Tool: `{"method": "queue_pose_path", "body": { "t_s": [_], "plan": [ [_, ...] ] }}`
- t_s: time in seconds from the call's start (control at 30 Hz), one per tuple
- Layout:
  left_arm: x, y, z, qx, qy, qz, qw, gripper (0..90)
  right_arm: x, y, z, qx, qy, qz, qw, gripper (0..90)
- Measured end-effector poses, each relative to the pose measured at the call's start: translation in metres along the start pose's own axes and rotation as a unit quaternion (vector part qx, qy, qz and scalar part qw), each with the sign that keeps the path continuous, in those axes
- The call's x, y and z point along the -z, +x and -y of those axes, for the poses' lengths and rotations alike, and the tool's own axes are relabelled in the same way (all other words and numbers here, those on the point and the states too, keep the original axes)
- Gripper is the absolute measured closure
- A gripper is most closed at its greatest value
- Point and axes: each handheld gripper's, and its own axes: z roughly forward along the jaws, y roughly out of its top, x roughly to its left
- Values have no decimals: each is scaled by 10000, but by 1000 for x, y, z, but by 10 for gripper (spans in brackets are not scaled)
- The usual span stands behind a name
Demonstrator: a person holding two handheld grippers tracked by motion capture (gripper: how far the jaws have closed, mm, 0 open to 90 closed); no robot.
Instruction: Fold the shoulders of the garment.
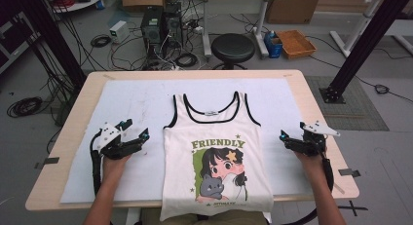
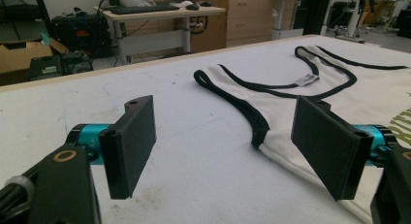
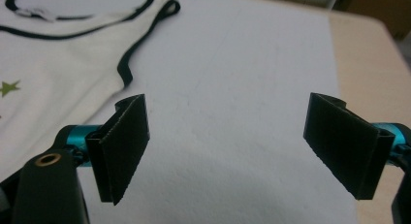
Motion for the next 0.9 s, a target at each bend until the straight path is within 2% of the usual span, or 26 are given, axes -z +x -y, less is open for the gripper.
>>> {"method": "queue_pose_path", "body": {
  "t_s": [0.03, 0.07, 0.13, 0.23, 0.27, 0.3, 0.33, 0.4, 0.43, 0.47, 0.6, 0.63, 0.67, 0.73, 0.87, 0.9],
  "plan": [
    [0, 0, 0, 0, 0, 0, 10000, 242, 0, 0, 0, 0, 0, 0, 10000, 163],
    [0, 0, 0, 6, 8, -12, 10000, 242, -2, -3, -4, -81, 137, -181, 9997, 163],
    [-1, 0, 0, 22, 10, -7, 10000, 243, -2, -2, -8, -224, 46, -301, 9993, 162],
    [-1, 0, 0, 29, 26, -12, 10000, 243, -2, 1, -15, -230, 0, -370, 9990, 162],
    [-1, 0, 0, 30, 21, -16, 10000, 242, -2, 6, -28, -207, -115, -447, 9987, 163],
    [-1, 0, 0, 30, 21, -16, 10000, 243, -2, 6, -28, -207, -115, -447, 9987, 163],
    [0, 0, 0, 33, 18, -14, 10000, 243, -7, 11, -45, -247, -192, -501, 9983, 163],
    [-1, 0, 0, 62, 5, -15, 10000, 243, -15, 18, -63, -265, -189, -574, 9978, 162],
    [-1, 0, 0, 62, 5, -15, 10000, 243, -15, 18, -63, -265, -189, -574, 9978, 162],
    [0, 1, 0, 84, 2, -15, 10000, 243, -25, 26, -81, -206, -97, -645, 9977, 163],
    [0, 1, 0, 108, 3, -32, 9999, 243, -49, 37, -108, -96, 103, -701, 9974, 163],
    [0, 1, 0, 108, 3, -32, 9999, 243, -49, 37, -108, -96, 103, -701, 9974, 163],
    [0, 2, 0, 109, 3, -24, 9999, 243, -62, 39, -114, -164, 258, -668, 9973, 162],
    [0, 2, 0, 111, 12, -11, 9999, 244, -77, 41, -116, -200, 467, -601, 9969, 163],
    [0, 2, 0, 113, 8, -21, 9999, 244, -108, 45, -108, -370, 926, -475, 9939, 181],
    [0, 2, 0, 113, 8, -21, 9999, 244, -108, 45, -108, -370, 926, -475, 9939, 181]
  ]
}}
